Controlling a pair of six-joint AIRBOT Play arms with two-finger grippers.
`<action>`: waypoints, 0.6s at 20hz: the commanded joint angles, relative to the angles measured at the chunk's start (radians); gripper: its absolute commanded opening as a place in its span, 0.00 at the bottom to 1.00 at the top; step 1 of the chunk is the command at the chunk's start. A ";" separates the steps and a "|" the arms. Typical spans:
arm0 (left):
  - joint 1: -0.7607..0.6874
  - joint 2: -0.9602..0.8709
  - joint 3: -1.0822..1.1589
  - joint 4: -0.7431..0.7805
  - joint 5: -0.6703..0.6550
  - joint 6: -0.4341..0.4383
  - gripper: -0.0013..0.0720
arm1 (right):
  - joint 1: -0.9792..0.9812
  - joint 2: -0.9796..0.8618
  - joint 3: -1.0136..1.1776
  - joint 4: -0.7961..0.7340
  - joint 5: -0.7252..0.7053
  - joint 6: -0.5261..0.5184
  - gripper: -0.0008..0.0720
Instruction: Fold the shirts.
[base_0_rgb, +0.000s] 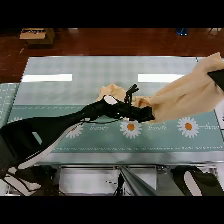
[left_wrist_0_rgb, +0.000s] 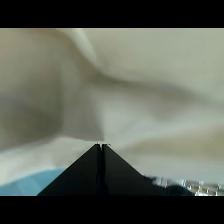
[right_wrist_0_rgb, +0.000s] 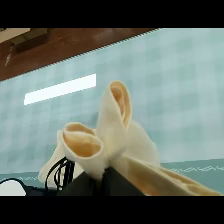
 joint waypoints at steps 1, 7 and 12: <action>0.077 0.006 0.000 -0.040 -0.010 0.029 0.04 | 0.000 0.008 0.001 -0.088 0.035 0.011 0.04; 0.461 0.289 0.000 -0.040 -0.168 0.130 0.04 | 0.037 -0.076 0.001 -0.127 0.008 -0.024 0.04; 0.867 0.571 0.000 -0.040 -0.377 0.128 0.04 | 0.287 -0.301 0.001 -0.173 -0.206 0.032 0.04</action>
